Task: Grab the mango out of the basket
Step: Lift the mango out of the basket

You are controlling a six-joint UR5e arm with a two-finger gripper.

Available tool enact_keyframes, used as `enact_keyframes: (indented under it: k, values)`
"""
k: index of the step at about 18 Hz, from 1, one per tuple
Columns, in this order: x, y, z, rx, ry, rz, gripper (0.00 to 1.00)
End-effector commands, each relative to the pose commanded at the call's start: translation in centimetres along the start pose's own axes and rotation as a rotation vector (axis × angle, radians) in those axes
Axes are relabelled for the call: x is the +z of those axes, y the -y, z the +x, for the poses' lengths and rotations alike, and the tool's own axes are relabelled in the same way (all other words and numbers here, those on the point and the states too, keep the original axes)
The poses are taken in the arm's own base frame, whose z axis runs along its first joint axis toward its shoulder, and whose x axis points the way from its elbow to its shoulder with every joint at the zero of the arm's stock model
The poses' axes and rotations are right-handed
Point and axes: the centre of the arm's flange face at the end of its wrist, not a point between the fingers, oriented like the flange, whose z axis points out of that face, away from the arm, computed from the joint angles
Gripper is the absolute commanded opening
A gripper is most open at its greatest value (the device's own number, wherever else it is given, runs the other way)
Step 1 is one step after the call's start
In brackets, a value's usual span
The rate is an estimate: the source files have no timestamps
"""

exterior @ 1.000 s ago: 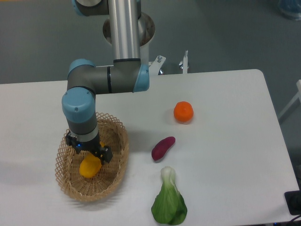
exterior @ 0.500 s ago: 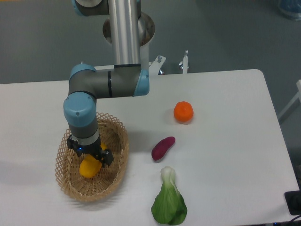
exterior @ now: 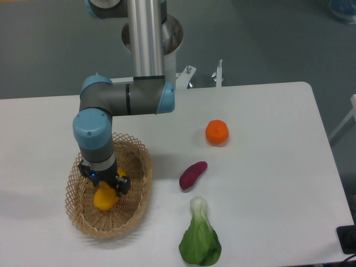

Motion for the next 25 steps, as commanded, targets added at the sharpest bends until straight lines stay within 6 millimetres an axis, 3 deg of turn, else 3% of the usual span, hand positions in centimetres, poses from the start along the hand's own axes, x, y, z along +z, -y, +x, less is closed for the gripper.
enact_keyframes:
  k: [7,11,16,25]
  values:
    - [-0.6,0.1,0.0,0.008,0.004,0.01,0.51]
    - [-2.8,0.3,-0.5,0.003,0.024,0.04,0.51]
    - [-9.4,-0.9,-5.9,-0.066,0.082,0.129,0.51]
    - [-16.3,-6.3,-15.1,0.068,0.158,0.141,0.51]
